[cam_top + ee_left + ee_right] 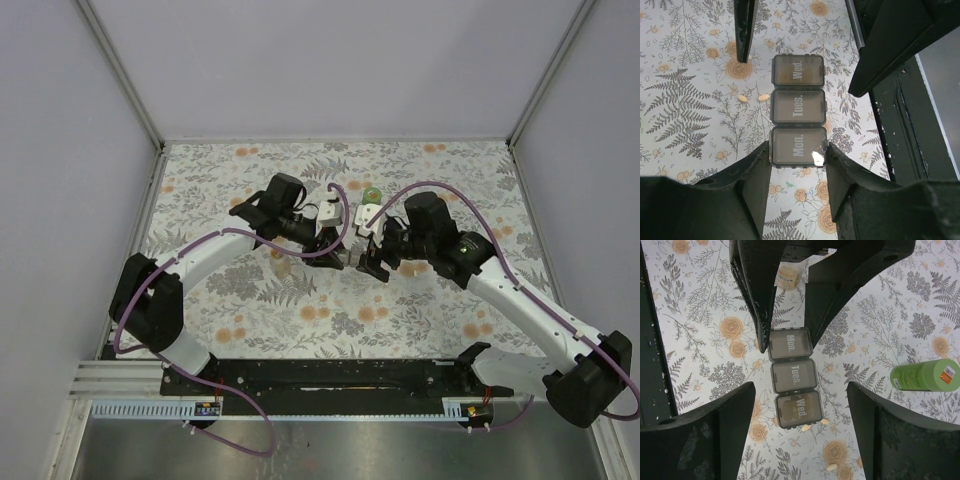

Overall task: Sort the pills into containers
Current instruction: Pick up the pill container at the center of the board.

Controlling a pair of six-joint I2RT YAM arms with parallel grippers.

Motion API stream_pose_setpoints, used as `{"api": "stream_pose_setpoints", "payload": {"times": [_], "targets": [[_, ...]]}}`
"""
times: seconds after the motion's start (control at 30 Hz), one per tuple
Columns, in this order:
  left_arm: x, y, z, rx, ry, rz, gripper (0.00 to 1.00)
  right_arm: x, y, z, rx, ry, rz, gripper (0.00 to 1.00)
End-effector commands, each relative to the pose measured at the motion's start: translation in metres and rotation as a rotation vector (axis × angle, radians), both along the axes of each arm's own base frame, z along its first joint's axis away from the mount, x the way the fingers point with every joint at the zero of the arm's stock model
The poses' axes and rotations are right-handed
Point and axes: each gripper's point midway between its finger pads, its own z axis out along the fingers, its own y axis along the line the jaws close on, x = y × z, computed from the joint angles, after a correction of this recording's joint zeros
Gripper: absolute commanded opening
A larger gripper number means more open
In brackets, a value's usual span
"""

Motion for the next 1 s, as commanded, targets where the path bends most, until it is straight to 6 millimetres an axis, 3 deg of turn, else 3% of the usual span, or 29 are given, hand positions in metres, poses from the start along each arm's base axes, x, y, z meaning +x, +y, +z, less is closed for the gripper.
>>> {"api": "stream_pose_setpoints", "payload": {"times": [0.0,0.97], "targets": [[-0.002,-0.003,0.029,-0.084,-0.052,-0.033,0.00,0.008,0.012,0.013,0.028,-0.067,0.019,0.82],[-0.011,-0.002,0.033,-0.101,-0.016,-0.052,0.00,0.006,0.023,0.002,0.012,-0.037,0.044,0.63]]}}
